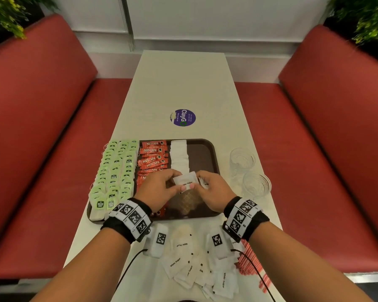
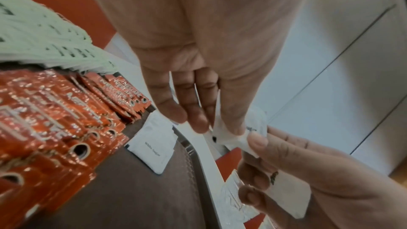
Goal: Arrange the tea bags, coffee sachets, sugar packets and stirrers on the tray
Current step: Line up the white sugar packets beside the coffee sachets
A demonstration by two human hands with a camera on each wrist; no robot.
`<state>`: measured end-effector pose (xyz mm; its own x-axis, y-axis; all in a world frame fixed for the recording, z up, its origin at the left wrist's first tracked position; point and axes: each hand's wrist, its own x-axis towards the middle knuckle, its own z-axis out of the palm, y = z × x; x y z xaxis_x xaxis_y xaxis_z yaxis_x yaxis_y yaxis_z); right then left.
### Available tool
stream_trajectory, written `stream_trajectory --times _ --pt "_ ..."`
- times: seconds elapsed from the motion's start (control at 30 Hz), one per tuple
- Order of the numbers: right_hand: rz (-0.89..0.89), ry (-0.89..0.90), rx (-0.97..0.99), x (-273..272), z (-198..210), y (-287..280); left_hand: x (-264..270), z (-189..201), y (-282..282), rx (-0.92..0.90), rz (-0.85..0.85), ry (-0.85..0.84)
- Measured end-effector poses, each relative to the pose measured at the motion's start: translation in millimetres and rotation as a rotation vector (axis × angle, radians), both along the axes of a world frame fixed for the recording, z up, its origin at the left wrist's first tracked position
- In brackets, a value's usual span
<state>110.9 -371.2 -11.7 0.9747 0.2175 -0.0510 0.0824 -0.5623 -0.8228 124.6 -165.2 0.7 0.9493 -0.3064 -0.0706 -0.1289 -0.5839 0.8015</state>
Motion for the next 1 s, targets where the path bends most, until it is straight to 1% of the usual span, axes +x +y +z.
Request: stream_trajectory --times 0.07,0.13,0.2,0.3,0.37,0.47,0.67,0.8,0.87,0.9,1.0 --pt "-0.011 0.021 0.004 6 -4 3 5 -6 2 0.019 0.039 0.023" --pt "-0.034 0.042 -0.052 12 -9 7 13 -12 2 0.02 0.093 0.041" --pt "-0.08 0.119 -0.091 17 -14 10 23 -18 1 0.095 0.152 0.07" --pt "-0.124 0.277 0.008 21 -14 11 38 -26 -4 0.258 0.173 0.123" --pt "-0.122 0.309 0.07 22 -14 9 48 -34 -8 0.314 0.15 0.165" --pt "-0.125 0.295 0.029 26 -14 5 61 -42 -14 0.372 0.156 0.204" --pt "-0.128 0.218 0.008 31 -20 -7 76 -44 -19 0.454 0.206 0.179" --pt "-0.205 0.184 0.03 33 -23 -10 76 -41 -19 0.499 0.212 0.165" --pt "-0.252 0.186 0.106 35 -23 -10 74 -37 -18 0.471 0.21 0.108" --pt "-0.27 0.205 0.177 36 -22 -9 72 -36 -18 0.423 0.209 0.065" --pt "-0.3 0.262 0.346 40 -19 -4 64 -28 -16 0.207 0.158 0.026"
